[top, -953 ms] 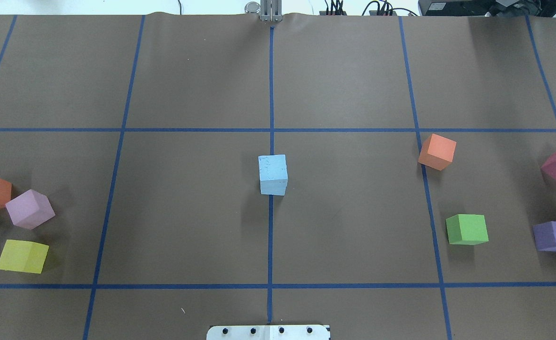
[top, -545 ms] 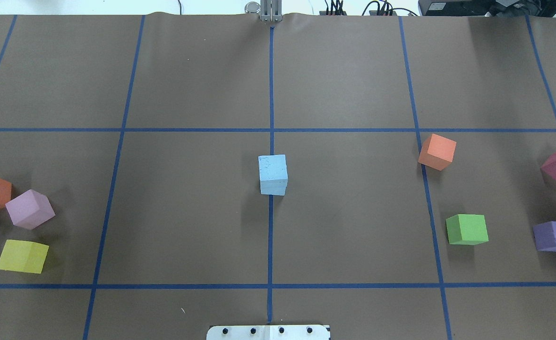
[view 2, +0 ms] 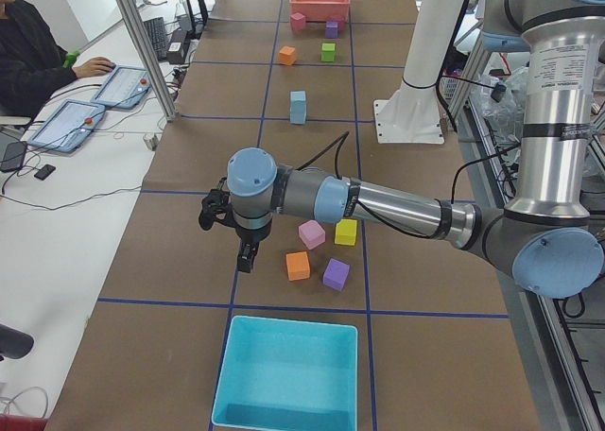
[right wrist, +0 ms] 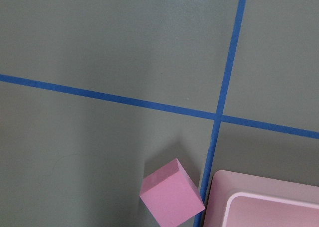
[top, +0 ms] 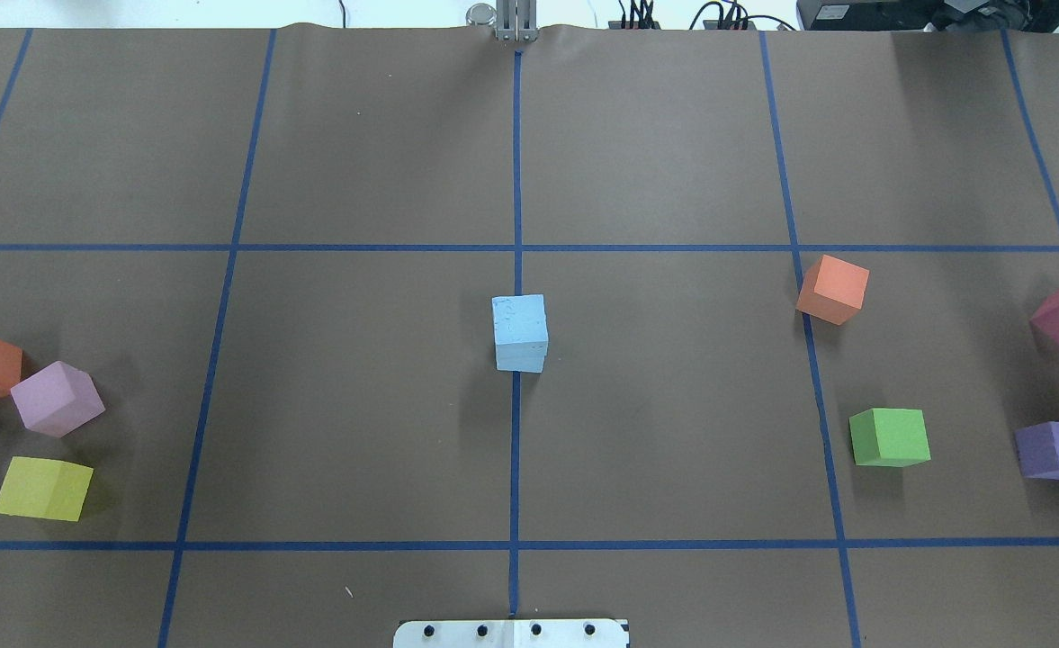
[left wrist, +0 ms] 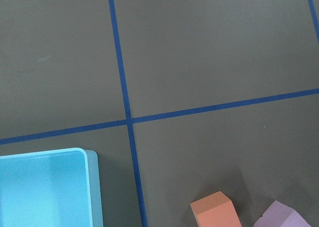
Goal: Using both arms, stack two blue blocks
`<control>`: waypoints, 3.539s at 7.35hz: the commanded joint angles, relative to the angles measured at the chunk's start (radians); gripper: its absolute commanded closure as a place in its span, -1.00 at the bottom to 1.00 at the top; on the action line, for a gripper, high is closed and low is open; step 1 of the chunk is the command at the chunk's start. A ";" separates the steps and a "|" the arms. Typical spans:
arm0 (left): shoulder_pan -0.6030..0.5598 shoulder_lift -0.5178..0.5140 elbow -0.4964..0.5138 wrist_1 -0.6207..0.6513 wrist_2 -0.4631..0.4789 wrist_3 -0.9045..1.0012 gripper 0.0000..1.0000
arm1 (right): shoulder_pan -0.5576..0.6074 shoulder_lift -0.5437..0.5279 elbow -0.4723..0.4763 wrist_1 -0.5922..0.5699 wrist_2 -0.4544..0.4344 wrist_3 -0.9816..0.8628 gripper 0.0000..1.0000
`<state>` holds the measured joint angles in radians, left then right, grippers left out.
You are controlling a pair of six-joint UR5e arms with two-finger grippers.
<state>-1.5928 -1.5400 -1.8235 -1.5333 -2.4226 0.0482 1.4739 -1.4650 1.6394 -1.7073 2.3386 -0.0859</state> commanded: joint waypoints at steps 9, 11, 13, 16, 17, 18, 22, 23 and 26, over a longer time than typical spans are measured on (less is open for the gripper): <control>-0.001 0.058 -0.077 -0.001 0.010 -0.020 -0.97 | -0.001 0.000 -0.016 0.034 -0.002 0.000 -1.00; -0.001 0.051 -0.079 0.001 0.022 -0.011 -0.97 | -0.001 0.000 -0.016 0.034 -0.002 0.000 -1.00; -0.001 0.054 -0.074 0.002 0.022 0.005 -0.97 | -0.001 0.000 -0.015 0.034 -0.002 0.000 -1.00; 0.001 0.055 -0.073 0.001 0.023 0.007 -0.97 | -0.001 0.002 -0.019 0.034 -0.004 0.000 -1.00; 0.001 0.052 -0.068 0.002 0.025 0.006 -0.97 | -0.001 0.000 -0.021 0.034 -0.004 0.000 -1.00; 0.001 0.051 -0.063 0.002 0.025 0.006 -0.97 | -0.003 0.000 -0.021 0.034 -0.004 0.000 -1.00; 0.001 0.051 -0.062 0.002 0.025 0.006 -0.97 | -0.004 0.000 -0.026 0.034 -0.004 0.000 -1.00; 0.001 0.051 -0.062 0.002 0.023 0.006 -0.97 | -0.004 0.000 -0.023 0.034 -0.004 0.000 -1.00; -0.001 0.058 -0.069 0.001 0.022 0.006 -0.97 | -0.004 0.035 -0.026 0.032 -0.002 0.024 -1.00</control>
